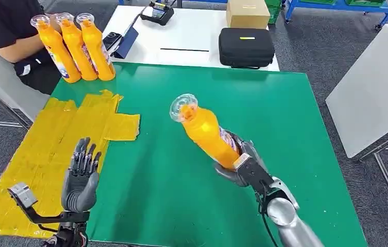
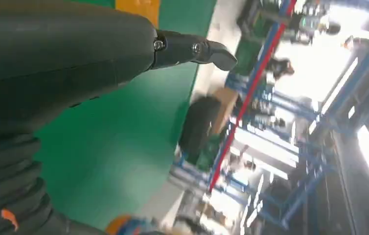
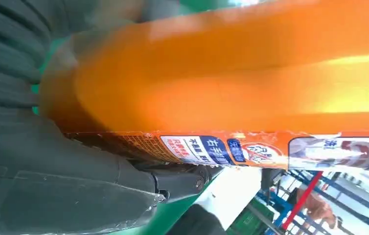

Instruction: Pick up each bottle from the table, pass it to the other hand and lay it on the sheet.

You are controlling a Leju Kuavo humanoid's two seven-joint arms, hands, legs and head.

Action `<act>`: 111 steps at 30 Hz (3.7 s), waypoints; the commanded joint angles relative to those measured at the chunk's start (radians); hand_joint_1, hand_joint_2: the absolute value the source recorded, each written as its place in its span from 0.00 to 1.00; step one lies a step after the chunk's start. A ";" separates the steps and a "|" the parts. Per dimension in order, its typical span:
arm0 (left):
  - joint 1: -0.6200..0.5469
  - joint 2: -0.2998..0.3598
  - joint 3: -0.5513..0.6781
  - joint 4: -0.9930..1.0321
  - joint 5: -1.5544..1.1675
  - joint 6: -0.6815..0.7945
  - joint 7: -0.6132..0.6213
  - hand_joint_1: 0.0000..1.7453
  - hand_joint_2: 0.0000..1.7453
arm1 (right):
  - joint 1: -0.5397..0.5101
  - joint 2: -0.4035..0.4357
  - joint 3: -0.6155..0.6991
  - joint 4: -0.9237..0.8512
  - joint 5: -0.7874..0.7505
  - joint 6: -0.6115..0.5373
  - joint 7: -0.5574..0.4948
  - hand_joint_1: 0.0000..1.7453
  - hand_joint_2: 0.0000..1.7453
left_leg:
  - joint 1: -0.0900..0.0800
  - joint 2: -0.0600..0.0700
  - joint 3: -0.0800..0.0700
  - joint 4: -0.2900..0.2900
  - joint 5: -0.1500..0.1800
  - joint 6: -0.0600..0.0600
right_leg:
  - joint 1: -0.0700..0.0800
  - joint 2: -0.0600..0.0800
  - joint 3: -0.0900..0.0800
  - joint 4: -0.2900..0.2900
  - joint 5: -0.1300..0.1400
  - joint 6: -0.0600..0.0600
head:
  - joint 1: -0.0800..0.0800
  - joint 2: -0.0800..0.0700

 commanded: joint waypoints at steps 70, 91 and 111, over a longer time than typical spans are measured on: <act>-0.152 -0.016 -0.092 0.009 0.043 0.125 0.069 1.00 1.00 | -0.040 0.195 0.540 0.103 0.180 0.066 0.125 1.00 1.00 | 0.001 0.002 0.004 -0.001 -0.001 -0.002 | 0.001 -0.001 0.003 -0.001 -0.002 -0.002 | 0.000 0.000; -0.058 0.069 0.054 0.084 -1.104 0.798 0.172 1.00 1.00 | 0.092 0.115 0.276 -0.131 0.101 -0.014 0.107 0.00 0.00 | 0.000 0.003 0.004 -0.002 -0.001 -0.001 | 0.000 0.002 0.002 -0.001 -0.001 -0.001 | 0.000 0.000; -0.162 0.062 0.111 0.325 -1.625 0.905 0.267 1.00 1.00 | 0.037 0.101 0.309 -0.067 0.052 -0.019 0.076 0.00 0.00 | 0.000 0.004 0.006 -0.001 -0.002 -0.002 | 0.000 0.002 0.004 -0.001 -0.002 -0.002 | 0.000 0.000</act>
